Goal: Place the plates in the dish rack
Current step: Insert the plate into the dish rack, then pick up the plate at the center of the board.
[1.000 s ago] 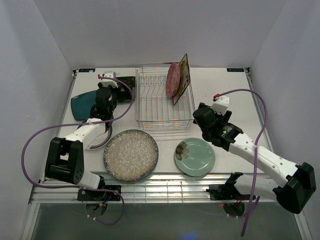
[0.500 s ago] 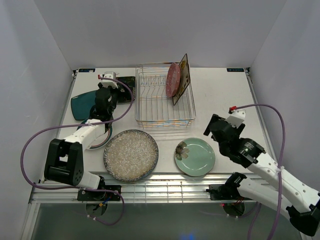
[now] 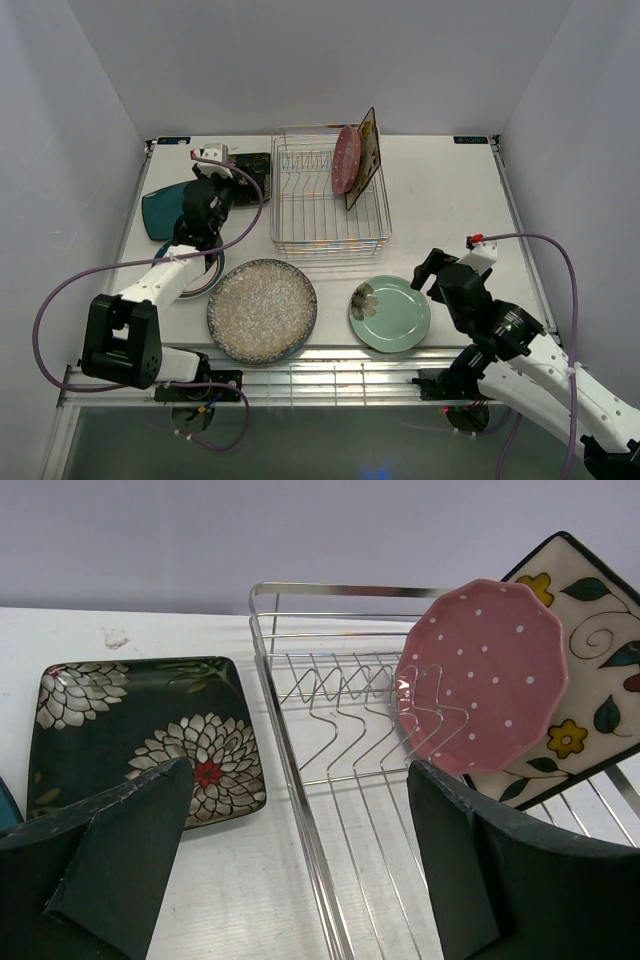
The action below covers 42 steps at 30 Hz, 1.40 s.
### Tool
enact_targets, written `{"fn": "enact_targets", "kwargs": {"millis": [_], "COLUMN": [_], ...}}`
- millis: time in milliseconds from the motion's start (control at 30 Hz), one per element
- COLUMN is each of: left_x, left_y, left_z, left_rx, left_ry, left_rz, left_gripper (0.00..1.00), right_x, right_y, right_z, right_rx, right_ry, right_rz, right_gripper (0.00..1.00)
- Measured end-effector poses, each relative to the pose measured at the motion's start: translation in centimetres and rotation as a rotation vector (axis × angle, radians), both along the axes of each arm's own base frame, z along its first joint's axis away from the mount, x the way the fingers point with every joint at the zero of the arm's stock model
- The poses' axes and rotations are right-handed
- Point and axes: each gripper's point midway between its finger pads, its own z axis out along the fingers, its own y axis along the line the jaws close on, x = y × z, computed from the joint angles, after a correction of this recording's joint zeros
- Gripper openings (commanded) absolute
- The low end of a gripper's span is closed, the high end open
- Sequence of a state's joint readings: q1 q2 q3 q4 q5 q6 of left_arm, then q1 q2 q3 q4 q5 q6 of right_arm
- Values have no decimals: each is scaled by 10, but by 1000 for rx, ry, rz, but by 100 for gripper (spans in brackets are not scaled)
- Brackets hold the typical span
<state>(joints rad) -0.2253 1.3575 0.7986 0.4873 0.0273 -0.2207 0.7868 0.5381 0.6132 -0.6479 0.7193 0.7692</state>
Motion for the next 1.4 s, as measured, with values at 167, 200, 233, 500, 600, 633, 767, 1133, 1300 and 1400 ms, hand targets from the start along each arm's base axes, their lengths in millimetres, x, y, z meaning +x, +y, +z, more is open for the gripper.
{"fn": "enact_targets", "kwargs": {"millis": [167, 200, 233, 500, 600, 633, 767, 1133, 1300, 1400], "left_x": [-4, -5, -5, -10, -10, -11, -11, -12, -12, -12], "left_y": [-5, -6, -7, -9, -10, -11, -12, -13, -13, -13], "left_z": [3, 3, 4, 6, 7, 7, 7, 7, 7, 7], "left_rx": [-8, -9, -9, -11, -12, -12, -12, -13, -13, -13], "left_ry": [-8, -9, -11, -20, -21, -22, -22, -22, -22, -22], "left_rz": [-28, -37, -43, -63, -69, -72, -78, -86, -86, -86], "left_gripper": [98, 98, 98, 98, 98, 98, 98, 98, 98, 98], "right_x": [-11, -14, -17, -31, -32, -32, -34, -36, -36, -37], "right_y": [4, 5, 6, 15, 16, 17, 17, 10, 6, 5], "right_z": [-48, -57, -68, -100, -101, -102, -107, -118, -126, -128], "right_rx": [3, 16, 25, 133, 143, 145, 151, 142, 128, 127], "right_ry": [97, 108, 123, 153, 161, 166, 192, 238, 259, 261], "right_rz": [23, 27, 33, 65, 66, 64, 47, -23, -58, -61], "right_gripper": [90, 90, 90, 90, 90, 90, 90, 90, 90, 90]}}
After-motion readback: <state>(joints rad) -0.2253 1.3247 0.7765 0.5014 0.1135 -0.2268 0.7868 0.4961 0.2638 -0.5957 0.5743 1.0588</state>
